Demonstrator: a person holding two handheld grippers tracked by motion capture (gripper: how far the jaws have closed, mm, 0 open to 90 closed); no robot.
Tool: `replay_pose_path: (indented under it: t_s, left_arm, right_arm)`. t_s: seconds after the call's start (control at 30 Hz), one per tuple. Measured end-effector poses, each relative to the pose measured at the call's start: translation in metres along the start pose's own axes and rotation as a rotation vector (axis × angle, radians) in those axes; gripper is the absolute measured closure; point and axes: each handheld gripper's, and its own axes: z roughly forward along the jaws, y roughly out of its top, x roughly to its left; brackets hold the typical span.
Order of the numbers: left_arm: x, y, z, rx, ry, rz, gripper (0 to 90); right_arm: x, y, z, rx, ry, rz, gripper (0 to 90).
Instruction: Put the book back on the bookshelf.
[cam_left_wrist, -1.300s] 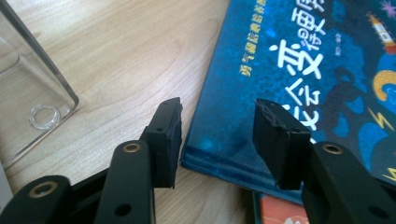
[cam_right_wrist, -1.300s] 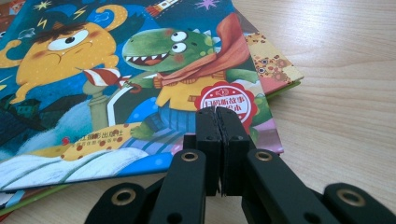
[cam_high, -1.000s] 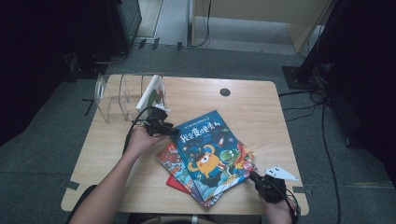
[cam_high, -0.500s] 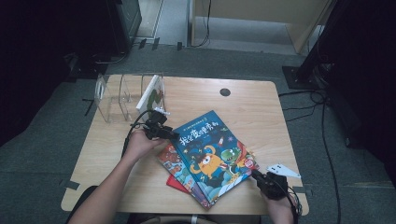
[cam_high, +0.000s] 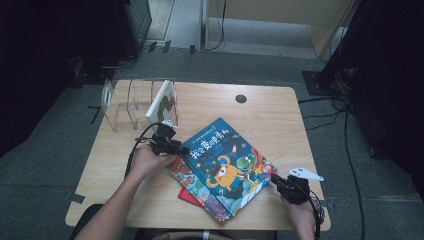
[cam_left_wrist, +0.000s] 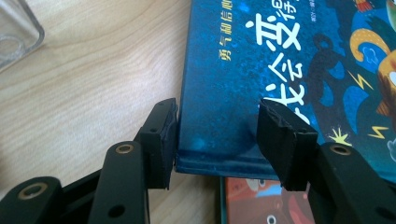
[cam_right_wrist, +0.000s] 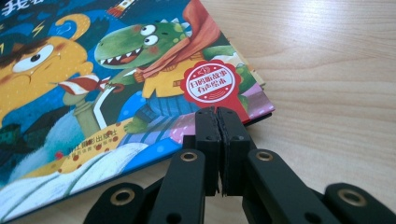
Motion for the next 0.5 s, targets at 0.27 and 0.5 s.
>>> replay_pose_path:
  t_s: [0.27, 0.5]
  left_arm:
    - [-0.002, -0.006, -0.004, 0.006, -0.011, -0.022, 48.9]
    - [-0.005, -0.014, -0.009, -0.011, -0.025, -0.039, 48.9]
  right_arm:
    - [-0.011, 0.009, 0.009, -0.003, 0.039, -0.007, 87.1]
    - [-0.018, 0.019, 0.020, -0.010, 0.051, -0.025, 88.0]
